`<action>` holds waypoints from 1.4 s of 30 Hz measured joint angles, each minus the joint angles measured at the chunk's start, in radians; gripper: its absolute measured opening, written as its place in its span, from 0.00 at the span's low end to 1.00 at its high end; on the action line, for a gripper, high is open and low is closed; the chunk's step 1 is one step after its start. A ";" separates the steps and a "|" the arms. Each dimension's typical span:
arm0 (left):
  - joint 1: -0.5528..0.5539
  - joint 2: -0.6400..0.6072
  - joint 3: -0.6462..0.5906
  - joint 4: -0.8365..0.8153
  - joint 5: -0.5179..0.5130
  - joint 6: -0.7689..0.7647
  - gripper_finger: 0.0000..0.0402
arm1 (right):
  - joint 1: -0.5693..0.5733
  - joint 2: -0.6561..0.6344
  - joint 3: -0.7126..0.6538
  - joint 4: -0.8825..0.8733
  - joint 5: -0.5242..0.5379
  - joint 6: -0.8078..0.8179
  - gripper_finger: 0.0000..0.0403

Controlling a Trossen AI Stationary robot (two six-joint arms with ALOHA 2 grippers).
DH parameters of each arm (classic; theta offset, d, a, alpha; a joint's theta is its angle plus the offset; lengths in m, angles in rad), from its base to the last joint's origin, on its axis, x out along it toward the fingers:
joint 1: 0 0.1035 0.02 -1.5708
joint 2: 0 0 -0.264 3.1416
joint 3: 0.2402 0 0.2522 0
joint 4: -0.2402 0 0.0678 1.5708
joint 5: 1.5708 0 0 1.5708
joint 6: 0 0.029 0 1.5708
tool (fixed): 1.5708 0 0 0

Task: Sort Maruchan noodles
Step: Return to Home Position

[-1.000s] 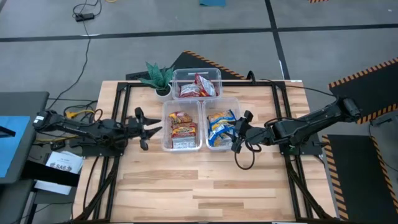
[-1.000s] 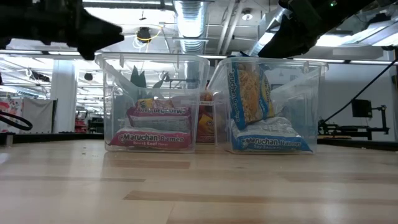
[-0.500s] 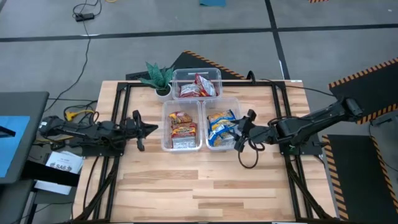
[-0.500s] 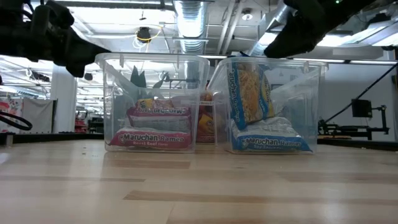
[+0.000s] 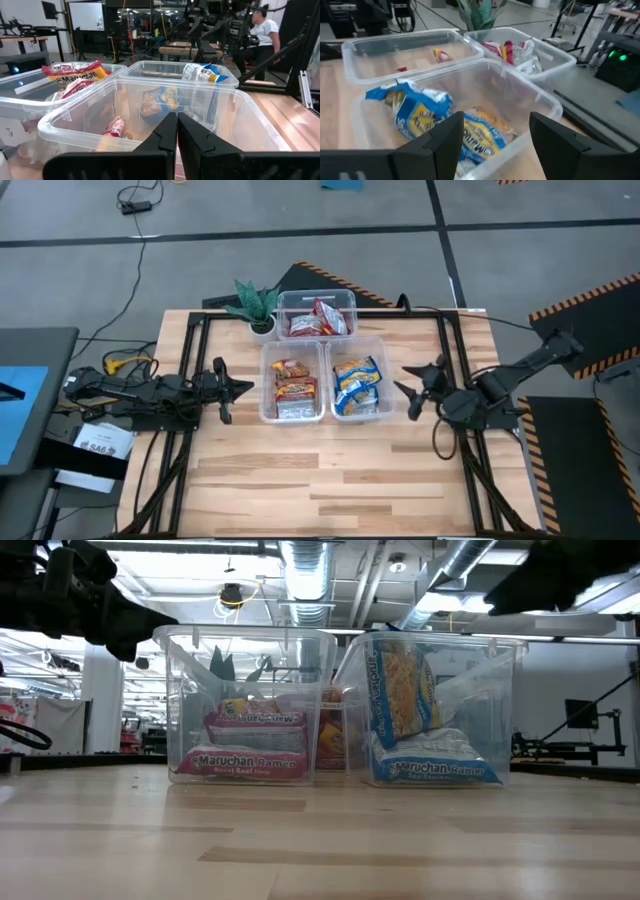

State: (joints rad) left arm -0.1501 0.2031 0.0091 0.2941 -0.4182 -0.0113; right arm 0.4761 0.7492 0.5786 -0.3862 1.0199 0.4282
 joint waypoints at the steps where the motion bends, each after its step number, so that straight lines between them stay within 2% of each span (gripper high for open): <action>1: 0.000 0.000 0.000 0.000 0.000 0.000 0.00 | 0.013 -0.025 -0.023 0.002 0.004 0.014 0.62; 6: 0.000 0.000 -0.001 0.001 -0.011 0.008 0.00 | 0.043 -0.166 -0.108 0.008 0.009 0.042 0.60; 9: 0.000 0.000 -0.001 0.002 -0.013 0.011 0.00 | 0.039 -0.236 -0.147 0.007 0.008 0.042 0.54; 12: 0.000 0.000 -0.002 0.004 -0.013 0.011 0.00 | 0.039 -0.298 -0.192 0.004 0.008 0.041 0.42; 19: 0.000 0.000 -0.002 0.004 -0.013 0.011 0.00 | 0.039 -0.414 -0.285 0.065 -0.005 -0.001 0.06; 20: 0.000 0.000 -0.002 0.004 -0.013 0.011 0.00 | 0.039 -0.430 -0.296 0.083 -0.011 -0.015 0.03; 23: 0.000 0.000 -0.002 0.004 -0.013 0.011 0.00 | 0.039 -0.480 -0.338 0.130 -0.044 -0.071 0.04; 26: 0.000 0.000 -0.002 0.004 -0.014 0.017 0.00 | 0.038 -0.531 -0.386 0.222 -0.131 -0.148 0.05; 32: 0.000 0.000 -0.002 0.012 -0.014 0.030 0.00 | -0.016 -0.616 -0.481 0.497 -0.404 -0.368 0.02; 35: 0.000 0.000 -0.002 0.012 -0.014 0.030 0.00 | -0.064 -0.646 -0.492 0.500 -0.482 -0.397 0.02; 42: 0.000 0.000 -0.002 0.011 -0.014 0.030 0.00 | -0.189 -0.666 -0.491 0.397 -0.547 -0.350 0.03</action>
State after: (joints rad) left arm -0.1501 0.2035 0.0067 0.3054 -0.4324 0.0189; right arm 0.2868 0.0830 0.0875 0.0109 0.4731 0.0787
